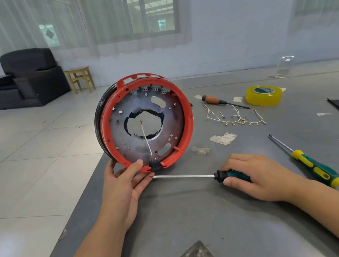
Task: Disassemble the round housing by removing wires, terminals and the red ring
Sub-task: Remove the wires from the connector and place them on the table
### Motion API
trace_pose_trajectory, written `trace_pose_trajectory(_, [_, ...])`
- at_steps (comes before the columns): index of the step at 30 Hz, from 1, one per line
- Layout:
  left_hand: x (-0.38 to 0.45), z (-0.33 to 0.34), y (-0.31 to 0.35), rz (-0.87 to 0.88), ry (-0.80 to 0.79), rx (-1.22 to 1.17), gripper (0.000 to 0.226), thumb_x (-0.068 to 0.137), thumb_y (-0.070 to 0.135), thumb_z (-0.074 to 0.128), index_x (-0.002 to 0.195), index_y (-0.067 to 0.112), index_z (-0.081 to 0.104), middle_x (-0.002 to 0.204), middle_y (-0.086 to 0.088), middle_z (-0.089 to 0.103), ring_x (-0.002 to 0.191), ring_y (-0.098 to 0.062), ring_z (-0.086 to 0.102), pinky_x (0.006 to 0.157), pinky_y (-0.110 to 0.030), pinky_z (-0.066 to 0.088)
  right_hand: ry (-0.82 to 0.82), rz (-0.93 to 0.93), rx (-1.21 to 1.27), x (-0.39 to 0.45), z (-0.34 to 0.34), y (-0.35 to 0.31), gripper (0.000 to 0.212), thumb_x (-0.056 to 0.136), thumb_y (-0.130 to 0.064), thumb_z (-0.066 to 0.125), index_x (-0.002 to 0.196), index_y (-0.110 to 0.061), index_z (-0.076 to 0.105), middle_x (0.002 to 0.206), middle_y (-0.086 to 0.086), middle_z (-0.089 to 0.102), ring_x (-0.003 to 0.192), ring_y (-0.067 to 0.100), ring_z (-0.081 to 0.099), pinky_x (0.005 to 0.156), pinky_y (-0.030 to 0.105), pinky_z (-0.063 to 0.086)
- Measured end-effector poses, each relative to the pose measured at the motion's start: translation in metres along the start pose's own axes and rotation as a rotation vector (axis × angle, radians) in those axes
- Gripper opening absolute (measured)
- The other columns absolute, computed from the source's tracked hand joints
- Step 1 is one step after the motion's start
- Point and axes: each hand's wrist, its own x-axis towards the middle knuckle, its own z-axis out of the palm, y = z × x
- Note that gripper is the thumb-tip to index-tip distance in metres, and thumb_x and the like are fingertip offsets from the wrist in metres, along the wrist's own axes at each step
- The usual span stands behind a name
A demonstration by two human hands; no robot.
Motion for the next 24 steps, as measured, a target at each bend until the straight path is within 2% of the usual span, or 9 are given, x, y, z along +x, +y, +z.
trace_pose_trajectory(3, [0.000,0.001,-0.002,0.010,-0.005,0.005,0.071,0.090,-0.001,0.074,0.146,0.032,0.046,0.136,-0.027,0.062,0.105,-0.038,0.075,0.084,-0.051,0.063,0.028,0.044,0.033,0.000,0.001,0.001,0.049,0.098,-0.068,0.030,0.114,-0.033,0.061,0.099,-0.019,0.059,0.086,0.004,0.056,0.075,0.028,0.049])
trace_pose_trajectory(8, [0.000,0.002,-0.001,0.018,0.008,0.000,0.070,0.093,-0.002,0.069,0.141,0.037,0.039,0.135,-0.033,0.059,0.106,-0.043,0.073,0.082,-0.053,0.063,0.082,0.096,0.018,0.001,-0.002,0.000,0.050,0.097,-0.070,0.025,0.116,-0.038,0.057,0.096,-0.019,0.066,0.082,0.008,0.061,0.073,0.037,0.053])
trace_pose_trajectory(10, [0.001,0.001,0.001,0.004,-0.008,0.007,0.063,0.093,-0.001,0.067,0.140,0.033,0.043,0.120,-0.033,0.064,0.108,-0.046,0.072,0.083,-0.053,0.063,0.115,0.093,0.016,0.001,-0.005,-0.001,0.047,0.098,-0.068,0.030,0.118,-0.037,0.060,0.097,-0.017,0.068,0.083,0.010,0.063,0.073,0.038,0.054])
trace_pose_trajectory(12, [0.001,0.000,0.002,-0.006,-0.021,0.029,0.058,0.094,-0.001,0.065,0.141,0.028,0.047,0.102,-0.025,0.064,0.113,-0.050,0.068,0.086,-0.054,0.062,0.140,0.087,0.008,0.000,-0.008,-0.003,0.045,0.098,-0.064,0.037,0.119,-0.034,0.063,0.098,-0.014,0.070,0.085,0.013,0.065,0.073,0.041,0.055])
trace_pose_trajectory(13, [0.002,0.000,0.003,-0.009,-0.023,0.048,0.055,0.094,0.000,0.064,0.141,0.024,0.049,0.099,-0.021,0.063,0.115,-0.050,0.067,0.088,-0.055,0.062,0.150,0.087,0.000,0.000,-0.010,-0.004,0.045,0.098,-0.062,0.040,0.119,-0.032,0.065,0.099,-0.013,0.070,0.085,0.014,0.065,0.072,0.041,0.056])
trace_pose_trajectory(16, [0.001,-0.001,0.004,-0.002,-0.019,0.115,0.044,0.096,0.002,0.063,0.138,0.015,0.056,0.101,-0.017,0.068,0.114,-0.047,0.068,0.088,-0.053,0.063,0.177,0.080,-0.014,0.000,-0.012,-0.008,0.046,0.095,-0.060,0.045,0.120,-0.029,0.068,0.100,-0.011,0.071,0.085,0.015,0.066,0.070,0.039,0.057])
trace_pose_trajectory(19, [0.001,-0.001,0.005,0.021,0.011,0.170,0.038,0.098,0.005,0.062,0.135,0.014,0.058,0.101,-0.013,0.073,0.109,-0.043,0.072,0.086,-0.051,0.063,0.200,0.071,-0.015,-0.001,-0.015,-0.013,0.046,0.094,-0.061,0.047,0.125,-0.033,0.066,0.106,-0.014,0.073,0.087,0.013,0.068,0.069,0.030,0.056])
trace_pose_trajectory(21, [0.001,-0.002,0.005,0.036,0.039,0.181,0.037,0.099,0.008,0.064,0.135,0.016,0.056,0.099,-0.012,0.074,0.105,-0.041,0.074,0.083,-0.048,0.064,0.195,0.073,-0.009,-0.001,-0.016,-0.016,0.045,0.093,-0.063,0.048,0.128,-0.039,0.063,0.107,-0.017,0.073,0.085,0.012,0.068,0.068,0.031,0.057])
trace_pose_trajectory(24, [0.001,-0.002,0.005,0.047,0.052,0.177,0.033,0.101,0.014,0.067,0.132,0.014,0.056,0.108,-0.015,0.077,0.103,-0.038,0.075,0.081,-0.045,0.065,0.202,0.053,0.012,0.000,-0.018,-0.020,0.046,0.092,-0.063,0.048,0.125,-0.037,0.066,0.105,-0.016,0.074,0.086,0.013,0.069,0.068,0.032,0.058])
